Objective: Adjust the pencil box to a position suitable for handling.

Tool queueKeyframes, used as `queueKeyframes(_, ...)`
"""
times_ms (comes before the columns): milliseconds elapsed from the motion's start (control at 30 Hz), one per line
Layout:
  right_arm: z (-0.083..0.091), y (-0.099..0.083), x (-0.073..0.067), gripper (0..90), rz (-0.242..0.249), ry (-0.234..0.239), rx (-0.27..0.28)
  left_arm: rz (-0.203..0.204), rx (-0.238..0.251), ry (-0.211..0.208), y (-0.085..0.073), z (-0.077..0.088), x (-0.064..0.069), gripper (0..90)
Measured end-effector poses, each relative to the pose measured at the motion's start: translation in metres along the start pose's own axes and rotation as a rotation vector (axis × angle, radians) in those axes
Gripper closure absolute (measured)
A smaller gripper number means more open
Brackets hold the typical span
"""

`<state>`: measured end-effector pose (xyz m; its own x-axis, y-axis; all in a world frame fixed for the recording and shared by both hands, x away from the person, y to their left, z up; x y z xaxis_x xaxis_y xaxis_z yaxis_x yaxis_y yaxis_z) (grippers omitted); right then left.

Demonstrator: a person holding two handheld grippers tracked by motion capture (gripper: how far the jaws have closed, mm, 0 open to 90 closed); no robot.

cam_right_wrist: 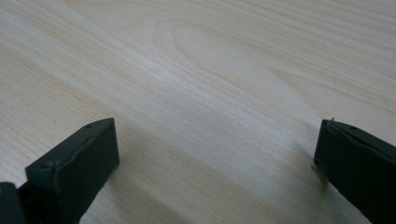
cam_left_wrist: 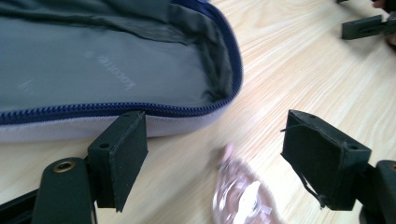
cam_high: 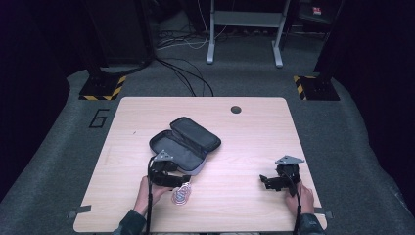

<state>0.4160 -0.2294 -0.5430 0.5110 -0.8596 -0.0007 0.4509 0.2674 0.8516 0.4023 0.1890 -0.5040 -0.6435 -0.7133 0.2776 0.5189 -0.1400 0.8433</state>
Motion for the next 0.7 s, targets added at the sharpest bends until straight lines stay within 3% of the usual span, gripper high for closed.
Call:
queueKeyframes(133, 0.000, 0.000, 0.000, 0.0, 0.000, 0.000, 0.000, -0.012, -0.019, -0.030, 0.005, -0.011, 0.002, 21.8)
queueKeyframes(233, 0.000, 0.000, 0.000, 0.0, 0.000, 0.000, 0.000, -0.037, -0.021, -0.030, 0.007, -0.008, 0.001, 22.0)
queueKeyframes(333, 0.000, 0.000, 0.000, 0.0, 0.000, 0.000, 0.000, -0.035, 0.006, -0.005, 0.013, 0.011, -0.005, 22.2)
queueKeyframes(467, 0.000, 0.000, 0.000, 0.0, 0.000, 0.000, 0.000, -0.048, 0.003, 0.020, 0.018, 0.025, -0.016, 22.2)
queueKeyframes(533, 0.000, 0.000, 0.000, 0.0, 0.000, 0.000, 0.000, -0.057, 0.043, 0.086, 0.026, 0.036, -0.034, 22.3)
queueKeyframes(567, 0.000, 0.000, 0.000, 0.0, 0.000, 0.000, 0.000, -0.057, 0.043, 0.086, 0.026, 0.036, -0.034, 22.3)
queueKeyframes(633, 0.000, 0.000, 0.000, 0.0, 0.000, 0.000, 0.000, -0.036, 0.074, 0.157, 0.035, 0.046, -0.058, 23.3)
queueKeyframes(667, 0.000, 0.000, 0.000, 0.0, 0.000, 0.000, 0.000, -0.036, 0.074, 0.157, 0.035, 0.046, -0.058, 24.4)
queueKeyframes(700, 0.000, 0.000, 0.000, 0.0, 0.000, 0.000, 0.000, -0.033, 0.095, 0.220, 0.039, 0.048, -0.072, 25.0)
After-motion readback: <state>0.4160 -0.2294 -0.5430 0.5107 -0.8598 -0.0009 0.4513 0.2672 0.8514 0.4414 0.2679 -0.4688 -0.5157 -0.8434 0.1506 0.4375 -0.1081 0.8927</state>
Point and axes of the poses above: each handheld gripper's, and its own axes: z roughly backward along the jaws, y roughly out of its top, x roughly to its right, the point moved 2 cm from there along -z, roughly forward along the jaws, and after that the axes turned 13 degrees about x, right-handed, at the moved point
